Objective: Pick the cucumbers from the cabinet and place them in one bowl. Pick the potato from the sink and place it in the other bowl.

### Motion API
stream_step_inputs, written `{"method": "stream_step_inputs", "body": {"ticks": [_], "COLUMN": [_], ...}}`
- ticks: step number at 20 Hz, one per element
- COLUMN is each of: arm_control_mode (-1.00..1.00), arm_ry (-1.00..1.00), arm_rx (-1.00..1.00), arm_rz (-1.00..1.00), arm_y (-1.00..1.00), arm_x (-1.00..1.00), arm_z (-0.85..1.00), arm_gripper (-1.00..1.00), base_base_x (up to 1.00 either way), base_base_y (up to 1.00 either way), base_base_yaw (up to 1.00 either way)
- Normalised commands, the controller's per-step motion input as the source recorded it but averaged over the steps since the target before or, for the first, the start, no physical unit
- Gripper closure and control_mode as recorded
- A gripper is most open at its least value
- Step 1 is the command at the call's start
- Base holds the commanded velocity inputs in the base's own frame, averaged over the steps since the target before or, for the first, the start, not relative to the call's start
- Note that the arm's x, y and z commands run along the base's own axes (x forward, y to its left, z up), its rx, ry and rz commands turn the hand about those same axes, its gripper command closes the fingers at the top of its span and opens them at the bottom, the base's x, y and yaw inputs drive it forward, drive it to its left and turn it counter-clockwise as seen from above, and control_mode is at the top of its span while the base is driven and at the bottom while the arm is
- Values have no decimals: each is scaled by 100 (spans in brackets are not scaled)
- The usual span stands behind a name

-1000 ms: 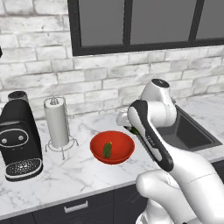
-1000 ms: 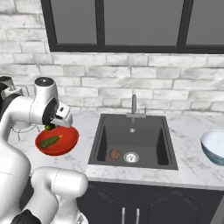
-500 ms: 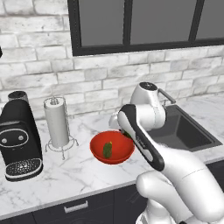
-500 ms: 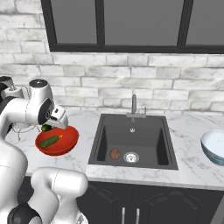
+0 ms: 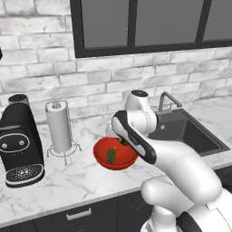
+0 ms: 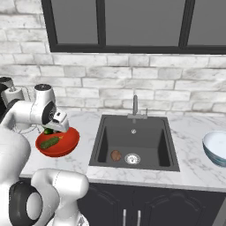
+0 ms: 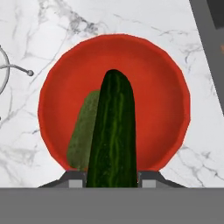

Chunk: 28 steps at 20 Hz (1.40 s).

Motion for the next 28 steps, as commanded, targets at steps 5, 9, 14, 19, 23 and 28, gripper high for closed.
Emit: {"method": "stream_step_inputs", "body": {"ticks": [5, 9, 14, 19, 23, 28], "arm_control_mode": [-100, -100, -100, -100, -100, -100], "arm_ry": [10, 14, 12, 5, 0, -8], "arm_rx": [0, -2, -2, -1, 0, 0], "arm_rz": [0, 0, 0, 0, 0, 0], "arm_y": [14, 15, 13, 8, 0, 0], "arm_x": [32, 27, 22, 15, -14, -55], "arm_z": [-38, -30, -27, -16, -8, 0], "arm_gripper": [100, 100, 100, 100, 100, 100], "base_base_x": [0, 0, 0, 0, 0, 0], "base_base_y": [0, 0, 0, 0, 0, 0], "base_base_yaw": [0, 0, 0, 0, 0, 0]}}
